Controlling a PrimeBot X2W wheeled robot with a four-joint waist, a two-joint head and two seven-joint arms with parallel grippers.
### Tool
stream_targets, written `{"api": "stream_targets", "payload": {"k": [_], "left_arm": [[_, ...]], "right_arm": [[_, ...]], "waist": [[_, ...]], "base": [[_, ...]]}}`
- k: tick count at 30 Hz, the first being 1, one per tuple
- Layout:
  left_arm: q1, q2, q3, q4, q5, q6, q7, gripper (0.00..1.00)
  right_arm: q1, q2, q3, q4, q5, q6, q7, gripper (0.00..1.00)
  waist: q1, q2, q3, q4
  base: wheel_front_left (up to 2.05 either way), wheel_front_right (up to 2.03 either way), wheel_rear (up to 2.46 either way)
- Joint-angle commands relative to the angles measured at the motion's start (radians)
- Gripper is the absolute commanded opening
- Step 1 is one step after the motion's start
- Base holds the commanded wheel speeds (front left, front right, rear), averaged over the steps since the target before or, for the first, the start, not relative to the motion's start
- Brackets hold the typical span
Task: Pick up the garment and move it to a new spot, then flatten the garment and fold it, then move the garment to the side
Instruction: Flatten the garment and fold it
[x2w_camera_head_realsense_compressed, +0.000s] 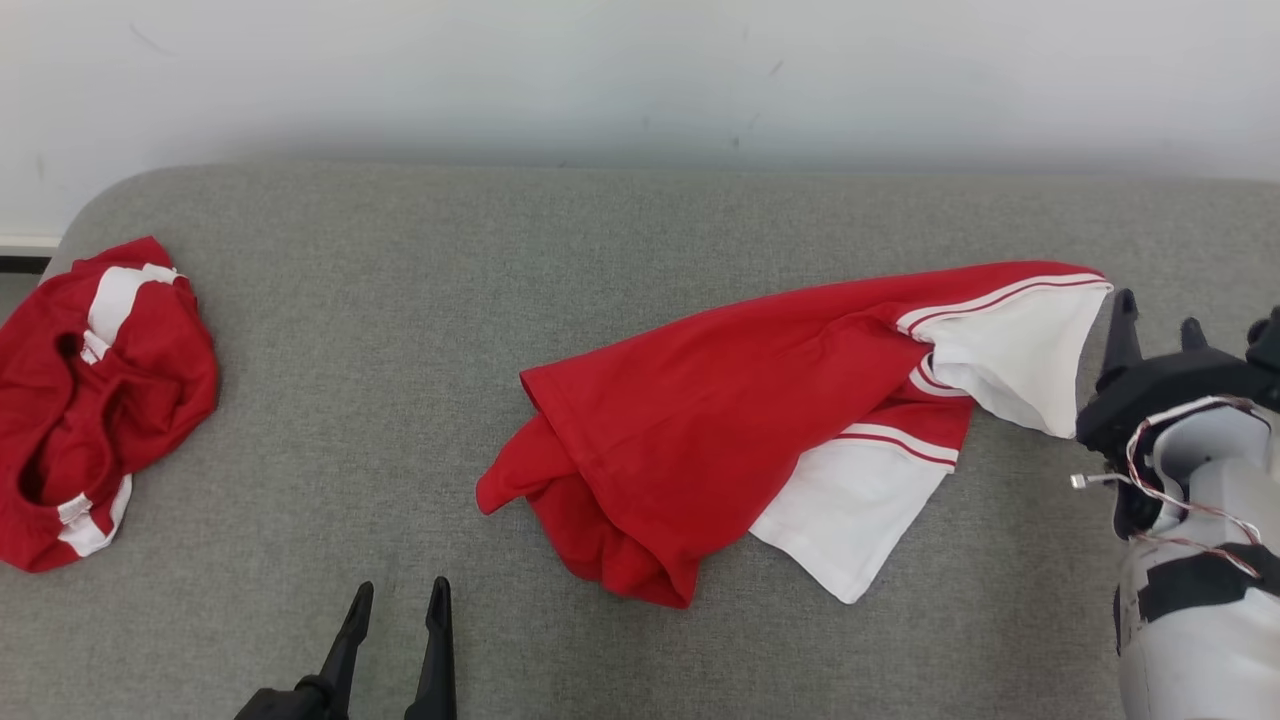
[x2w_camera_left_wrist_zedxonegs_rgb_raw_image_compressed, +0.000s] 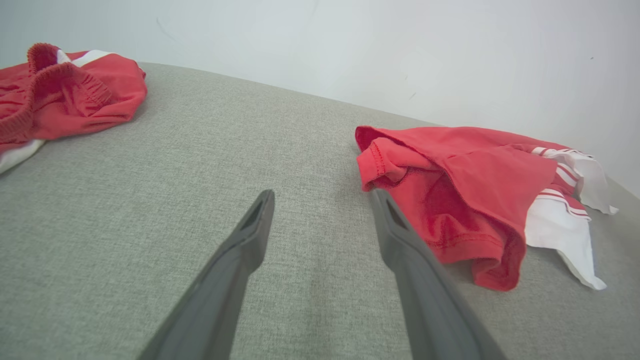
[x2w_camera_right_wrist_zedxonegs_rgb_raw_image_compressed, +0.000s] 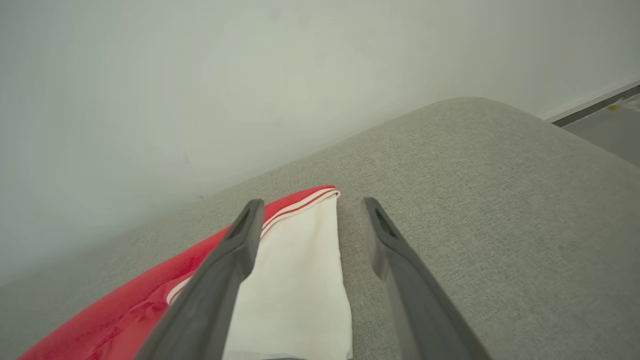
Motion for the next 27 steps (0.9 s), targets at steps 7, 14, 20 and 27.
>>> {"api": "stream_targets", "payload": {"k": [7,14,20,27], "left_arm": [[0.027,0.0,0.005,-0.006,0.011,0.005,-0.003,1.0],[0.056,0.0,0.004,-0.006,0.012,0.006,-0.003,1.0],[0.088,0.0,0.009,-0.003,0.009,0.009,-0.003,1.0],[0.099,0.0,0.008,0.0,0.006,0.008,-0.003,1.0]], "right_arm": [[0.123,0.0,0.047,-0.083,0.01,-0.002,-0.025,1.0],[0.3,-0.001,0.209,-0.228,0.072,-0.002,-0.067,1.0],[0.529,-0.001,0.372,-0.464,0.096,-0.002,-0.128,1.0],[0.701,0.0,0.455,-0.64,0.051,-0.002,-0.143,1.0]], "waist": [[-0.0001,-0.0001,-0.052,-0.018],[-0.0001,-0.0001,-0.098,-0.037],[-0.0001,-0.0001,-0.144,-0.059],[-0.0001,-0.0001,-0.161,-0.067]], "base": [[0.0,0.0,0.0],[0.0,0.0,0.0],[0.0,0.0,0.0],[0.0,0.0,0.0]]}}
